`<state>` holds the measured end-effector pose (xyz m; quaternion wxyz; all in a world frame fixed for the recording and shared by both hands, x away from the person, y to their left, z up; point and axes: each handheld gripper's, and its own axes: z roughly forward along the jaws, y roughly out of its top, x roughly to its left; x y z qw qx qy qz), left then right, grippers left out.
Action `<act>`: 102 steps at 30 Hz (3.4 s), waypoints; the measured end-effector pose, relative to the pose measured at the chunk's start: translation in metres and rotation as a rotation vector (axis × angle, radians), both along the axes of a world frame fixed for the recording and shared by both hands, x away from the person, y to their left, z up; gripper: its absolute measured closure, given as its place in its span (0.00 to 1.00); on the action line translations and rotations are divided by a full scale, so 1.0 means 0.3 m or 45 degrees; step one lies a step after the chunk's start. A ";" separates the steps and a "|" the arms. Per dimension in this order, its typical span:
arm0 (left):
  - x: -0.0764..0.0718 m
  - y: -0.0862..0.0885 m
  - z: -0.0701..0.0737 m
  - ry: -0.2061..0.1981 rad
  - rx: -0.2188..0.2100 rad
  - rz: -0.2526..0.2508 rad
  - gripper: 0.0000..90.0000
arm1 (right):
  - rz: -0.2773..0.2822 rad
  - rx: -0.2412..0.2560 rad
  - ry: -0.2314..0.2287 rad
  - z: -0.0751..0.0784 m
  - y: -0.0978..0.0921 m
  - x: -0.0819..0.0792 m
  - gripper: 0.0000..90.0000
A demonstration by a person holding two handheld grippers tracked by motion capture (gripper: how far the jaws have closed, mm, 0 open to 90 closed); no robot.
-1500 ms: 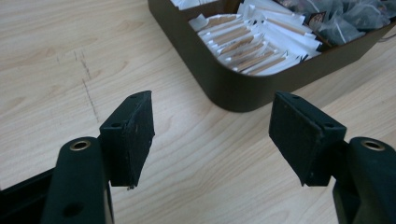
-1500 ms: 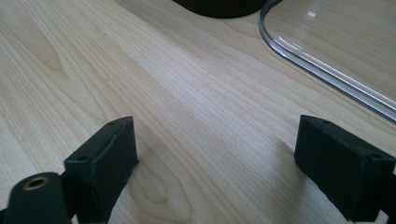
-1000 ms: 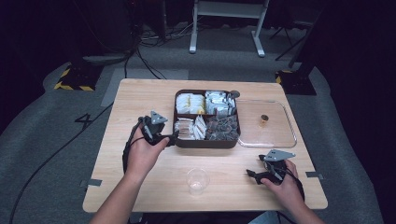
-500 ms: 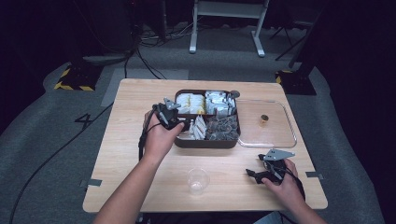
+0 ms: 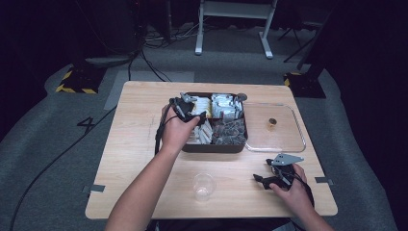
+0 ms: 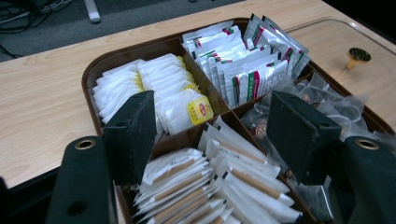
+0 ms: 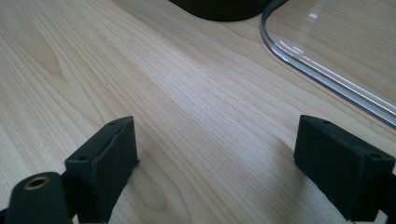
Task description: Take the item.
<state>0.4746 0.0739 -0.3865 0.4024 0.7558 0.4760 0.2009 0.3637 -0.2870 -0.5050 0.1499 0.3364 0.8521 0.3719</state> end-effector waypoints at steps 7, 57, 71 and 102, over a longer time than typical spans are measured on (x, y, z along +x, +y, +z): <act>0.074 -0.016 -0.021 0.018 0.010 0.003 0.42 | -0.007 0.002 0.003 0.000 0.004 0.004 0.15; 0.319 -0.096 -0.219 0.367 0.121 0.056 0.82 | 0.021 0.005 0.002 0.001 -0.001 0.008 0.17; 0.309 -0.118 -0.211 0.383 0.143 0.018 1.00 | 0.021 0.003 0.000 0.001 -0.001 0.008 0.17; 0.241 0.034 -0.001 0.203 -0.015 -0.103 1.00 | 0.020 0.004 0.001 0.001 -0.001 0.008 0.17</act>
